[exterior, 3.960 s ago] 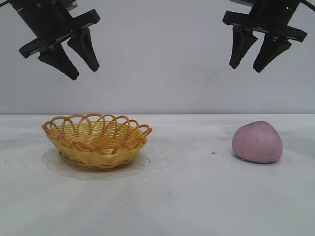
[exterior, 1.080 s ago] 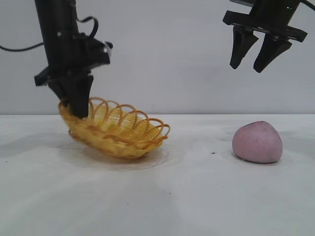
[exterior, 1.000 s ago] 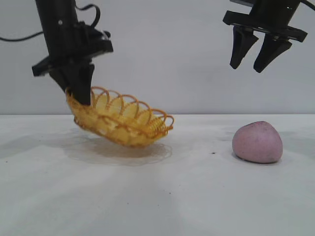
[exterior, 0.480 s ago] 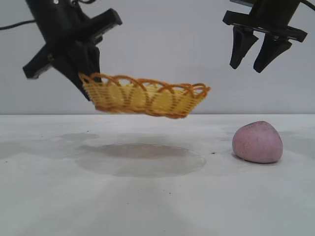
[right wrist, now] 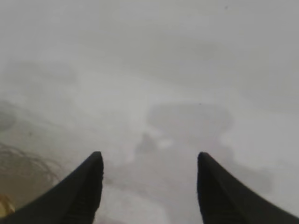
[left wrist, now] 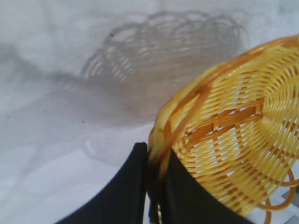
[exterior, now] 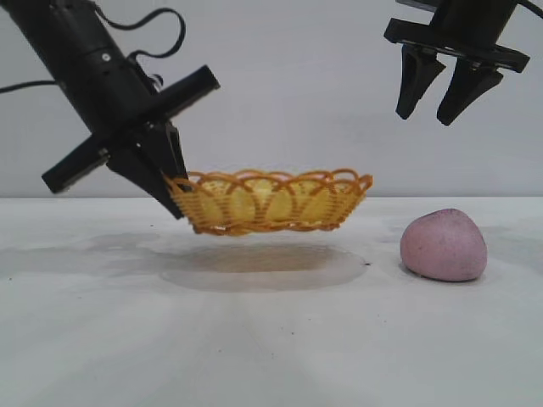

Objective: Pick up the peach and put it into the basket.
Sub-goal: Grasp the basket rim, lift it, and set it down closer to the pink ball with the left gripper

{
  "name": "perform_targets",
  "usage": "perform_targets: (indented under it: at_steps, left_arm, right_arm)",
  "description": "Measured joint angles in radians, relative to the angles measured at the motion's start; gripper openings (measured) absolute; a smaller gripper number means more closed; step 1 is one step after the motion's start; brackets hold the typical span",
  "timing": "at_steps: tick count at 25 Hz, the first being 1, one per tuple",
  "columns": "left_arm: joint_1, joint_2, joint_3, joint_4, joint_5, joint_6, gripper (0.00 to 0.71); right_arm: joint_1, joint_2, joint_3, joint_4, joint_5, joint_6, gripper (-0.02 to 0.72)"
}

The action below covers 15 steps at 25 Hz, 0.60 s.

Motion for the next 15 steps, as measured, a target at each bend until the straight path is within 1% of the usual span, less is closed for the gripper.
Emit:
perform_targets:
  at_steps: [5,6,7,9,15]
  left_arm:
    - [-0.009,0.037,0.002,-0.001,-0.016,0.000,0.000]
    - [-0.011,0.039,0.002,-0.004,-0.024,0.000,0.000]
    - [-0.011,0.039,0.002,-0.005,-0.028,0.000,0.067]
    - [-0.011,0.039,0.002,-0.006,-0.030,0.000,0.067]
    - [-0.011,0.039,0.002,-0.019,-0.027,-0.001,0.309]
  right_arm:
    - [0.000,0.000,0.000,0.000,0.000,0.000,0.424]
    - [0.000,0.000,0.000,0.000,0.000,0.000,0.382]
    - [0.000,0.000,0.000,0.000,0.000,0.000,0.372]
    - [0.000,0.000,0.000,0.000,0.000,0.000,0.374]
    - [0.000,0.000,0.000,0.000,0.000,0.000,0.374]
